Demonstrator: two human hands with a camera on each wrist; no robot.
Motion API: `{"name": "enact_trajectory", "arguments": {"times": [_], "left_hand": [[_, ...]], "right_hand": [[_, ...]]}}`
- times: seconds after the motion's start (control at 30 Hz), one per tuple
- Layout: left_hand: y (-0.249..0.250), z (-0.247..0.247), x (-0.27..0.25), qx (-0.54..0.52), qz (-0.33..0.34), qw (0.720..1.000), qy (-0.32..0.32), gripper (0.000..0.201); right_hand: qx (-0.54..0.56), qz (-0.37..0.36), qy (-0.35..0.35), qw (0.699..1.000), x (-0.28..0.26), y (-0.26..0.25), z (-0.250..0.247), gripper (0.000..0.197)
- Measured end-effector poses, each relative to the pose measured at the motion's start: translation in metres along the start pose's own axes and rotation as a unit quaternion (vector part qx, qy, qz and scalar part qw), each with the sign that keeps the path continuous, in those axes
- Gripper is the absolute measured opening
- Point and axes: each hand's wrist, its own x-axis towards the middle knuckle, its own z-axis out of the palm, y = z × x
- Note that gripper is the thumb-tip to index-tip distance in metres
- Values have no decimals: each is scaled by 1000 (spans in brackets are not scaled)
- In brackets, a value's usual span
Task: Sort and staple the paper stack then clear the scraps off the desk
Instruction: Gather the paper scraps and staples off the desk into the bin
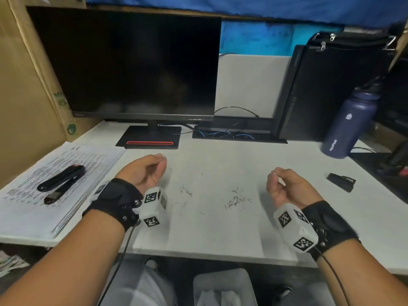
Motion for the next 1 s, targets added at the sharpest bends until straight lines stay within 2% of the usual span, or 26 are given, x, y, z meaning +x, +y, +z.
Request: {"name": "enact_trajectory", "arguments": {"times": [0.07,0.17,0.2,0.3,0.4,0.43,0.5,0.57,0.6,0.67,0.7,0.77,0.83,0.93,1.0], "left_hand": [[-7,1,-16,-58,-37,996,-47,9],[-23,1,-41,-139,-85,978,-131,56],[-30,0,-49,-161,-96,972,-143,61],[-61,-5,-78,-201,-117,961,-147,51],[-91,-12,-104,-216,-162,945,-182,40],[-99,-15,-109,-214,-180,940,-194,37],[-112,-20,-116,-207,-224,926,-221,26],[-125,-22,-120,-205,-257,909,-257,10],[-134,-23,-121,-193,-268,905,-267,6],[-157,-28,-124,-165,-301,895,-284,11],[-169,-30,-126,-160,-326,887,-285,11],[-192,-36,-126,-149,-363,880,-267,12],[-214,-47,-115,-133,-392,881,-230,12],[-248,-63,-78,-57,-406,906,-106,18],[-272,-70,-47,14,-383,924,8,9]], "right_hand": [[-4,7,-31,999,-10,5,-1,46],[97,-3,-74,993,-32,13,-4,51],[103,-5,-81,991,-40,16,-5,51],[101,13,-106,989,-65,24,-13,48],[110,48,-119,986,-92,38,-31,43],[111,76,-136,982,-99,44,-42,36],[89,127,-165,974,-112,62,-54,9],[72,150,-131,977,-120,79,-74,29],[61,181,-130,973,-124,84,-76,29],[42,211,-126,968,-124,100,-88,16],[36,218,-98,970,-122,109,-96,23],[15,241,-51,969,-117,123,-110,35],[-19,262,-6,965,-105,136,-121,31],[-81,284,68,953,-72,154,-139,19],[-101,275,114,949,-40,166,-152,10]]}}
